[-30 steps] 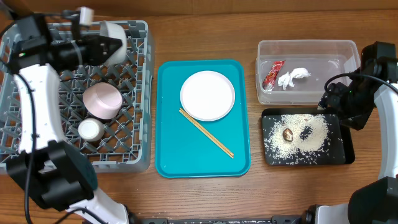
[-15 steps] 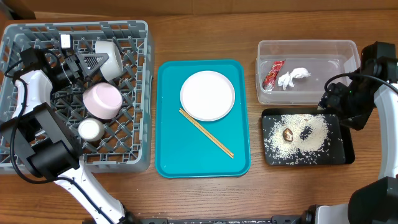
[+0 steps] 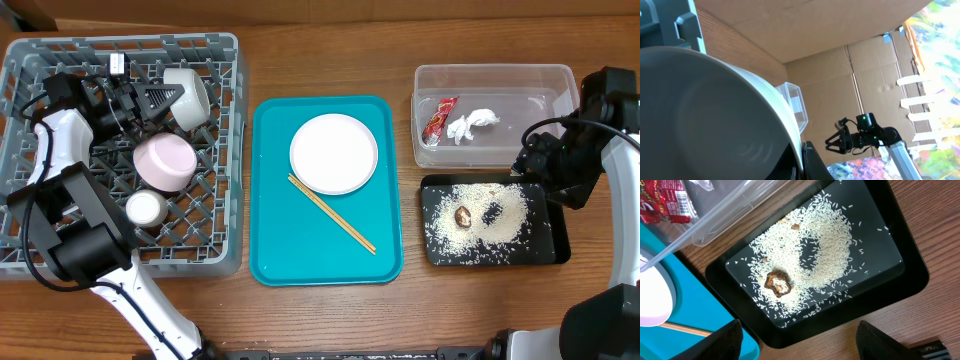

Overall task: Sort waste into correct bins and load items into the dishwasher
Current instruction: 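Lower the grey bowl into the rack's back row and release, then grasp the wooden chopsticks on the teal tray with the left gripper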

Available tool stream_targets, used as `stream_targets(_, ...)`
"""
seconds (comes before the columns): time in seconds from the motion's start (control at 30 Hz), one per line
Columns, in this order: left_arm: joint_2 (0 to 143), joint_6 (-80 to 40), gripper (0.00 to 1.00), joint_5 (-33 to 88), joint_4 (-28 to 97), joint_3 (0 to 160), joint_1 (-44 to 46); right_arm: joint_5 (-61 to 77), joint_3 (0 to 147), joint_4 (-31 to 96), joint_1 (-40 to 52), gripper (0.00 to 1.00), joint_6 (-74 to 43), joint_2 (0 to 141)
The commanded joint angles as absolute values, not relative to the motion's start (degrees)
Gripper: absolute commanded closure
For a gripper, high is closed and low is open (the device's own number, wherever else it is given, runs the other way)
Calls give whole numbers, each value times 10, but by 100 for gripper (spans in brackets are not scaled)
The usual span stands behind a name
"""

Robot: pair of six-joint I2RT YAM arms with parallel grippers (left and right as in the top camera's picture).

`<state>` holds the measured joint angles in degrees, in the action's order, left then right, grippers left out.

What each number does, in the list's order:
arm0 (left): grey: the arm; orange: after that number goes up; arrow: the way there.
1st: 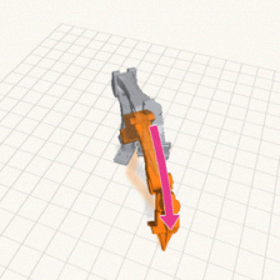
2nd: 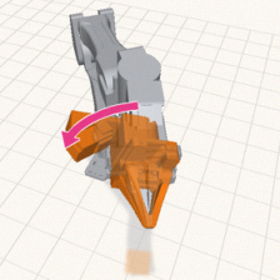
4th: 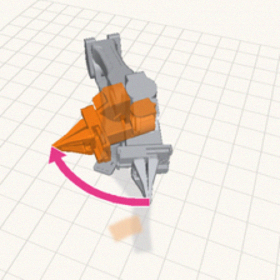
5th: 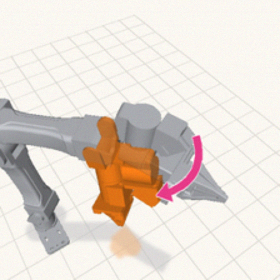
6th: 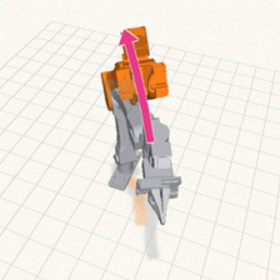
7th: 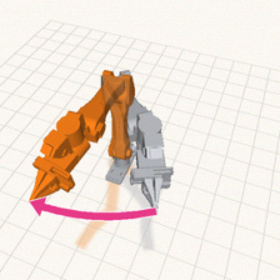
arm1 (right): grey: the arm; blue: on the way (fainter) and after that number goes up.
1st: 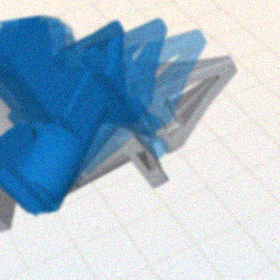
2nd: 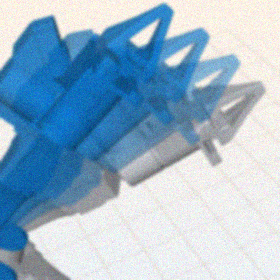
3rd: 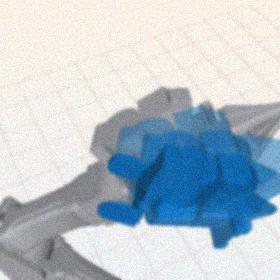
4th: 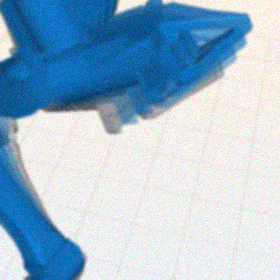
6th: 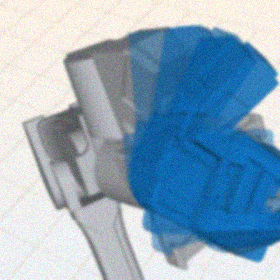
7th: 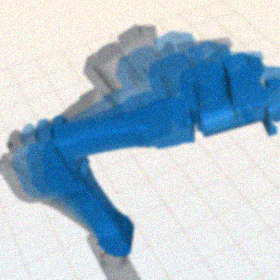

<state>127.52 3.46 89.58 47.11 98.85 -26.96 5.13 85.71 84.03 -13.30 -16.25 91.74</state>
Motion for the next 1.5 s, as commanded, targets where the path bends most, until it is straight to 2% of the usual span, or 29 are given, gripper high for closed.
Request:
stream_targets(0.0,1285,25,96,906,453,1000,-258,52,860,838,-133,26,-163,902)
stream_targets(0.13,1285,25,96,895,427,1000,-267,52,860,842,-133,26,-163,902)
stream_targets(0.27,1285,25,96,809,436,1000,-303,52,860,844,-133,26,-163,902)
stream_targets(0.3,1285,25,90,808,437,1000,-317,52,860,844,-133,26,-163,902)
stream_targets(0.37,1285,11,62,810,437,1000,-353,52,860,846,-133,26,-163,902)
stream_targets(0.43,1285,10,40,810,444,1000,-377,52,860,845,-133,26,-163,902)
stream_targets(0.47,1282,11,23,810,454,1000,-394,52,860,845,-133,26,-163,902)
stream_targets(0.5,1279,11,16,810,460,1000,-403,52,860,845,-133,26,-163,902)
stream_targets(0.53,1268,11,2,810,469,1000,-419,52,860,846,-133,26,-163,902)
stream_targets(0.57,1256,13,0,809,474,1000,-426,52,860,846,-133,26,-163,902)
stream_targets(0.7,1162,14,0,730,486,1000,-433,52,860,846,-133,26,-161,902)
stream_targets(0.87,1012,13,0,541,533,1000,-364,38,860,858,-133,25,-148,902)
stream_targets(0.9,970,12,0,452,558,1000,-309,35,860,859,-133,22,-148,902)
stream_targets(0.93,961,12,0,431,564,1000,-292,36,860,859,-133,20,-148,902)
stream_targets(1.0,934,10,0,329,595,1000,-189,47,860,858,-133,9,-148,902)
stream_targets(1.07,933,2,0,292,609,1000,-119,48,860,857,-133,5,-148,902)
stream_targets(1.13,946,-23,0,216,627,999,-11,48,860,856,-133,4,-148,902)
stream_targets(1.3,998,-43,0,122,635,997,152,48,860,856,-133,4,-148,902)
stream_targets(1.37,1037,-99,0,116,656,997,211,48,860,857,-133,4,-148,902)
stream_targets(1.47,1107,-325,0,115,728,995,272,48,860,856,-133,4,-148,902)
